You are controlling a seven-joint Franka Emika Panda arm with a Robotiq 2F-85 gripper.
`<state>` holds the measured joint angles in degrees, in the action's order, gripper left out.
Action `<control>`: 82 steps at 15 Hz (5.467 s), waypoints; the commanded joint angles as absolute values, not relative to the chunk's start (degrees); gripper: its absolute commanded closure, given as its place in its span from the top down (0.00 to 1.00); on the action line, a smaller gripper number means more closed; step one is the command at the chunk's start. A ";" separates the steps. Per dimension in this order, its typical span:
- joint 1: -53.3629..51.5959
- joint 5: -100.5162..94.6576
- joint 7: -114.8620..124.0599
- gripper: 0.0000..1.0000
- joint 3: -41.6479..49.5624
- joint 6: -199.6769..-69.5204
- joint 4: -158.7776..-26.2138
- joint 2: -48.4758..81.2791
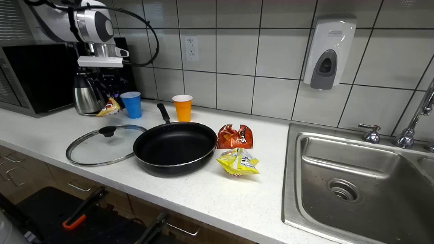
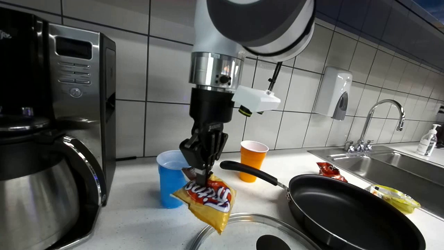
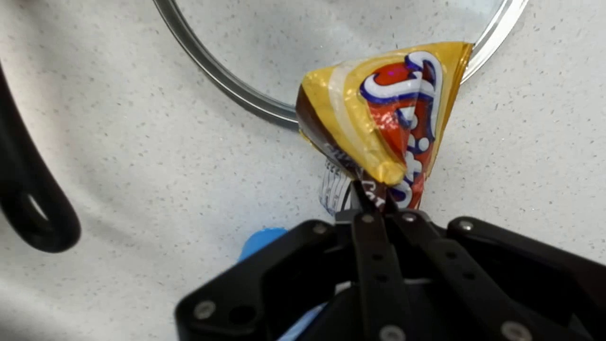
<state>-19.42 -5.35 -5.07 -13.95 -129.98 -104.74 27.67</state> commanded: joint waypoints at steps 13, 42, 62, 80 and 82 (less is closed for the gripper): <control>-13.89 -3.71 16.10 0.01 -7.88 -131.86 -131.53 5.54; -1.82 -8.21 6.49 0.01 0.17 -151.84 -145.45 2.68; -2.68 -8.02 5.60 1.00 0.42 -152.79 -143.70 3.77; -1.78 -26.98 34.51 1.00 7.02 -145.20 -137.42 4.90; -1.21 -25.65 33.23 1.00 7.09 -147.54 -138.37 5.23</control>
<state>-2.02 -25.67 33.32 7.87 -147.70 -138.45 5.27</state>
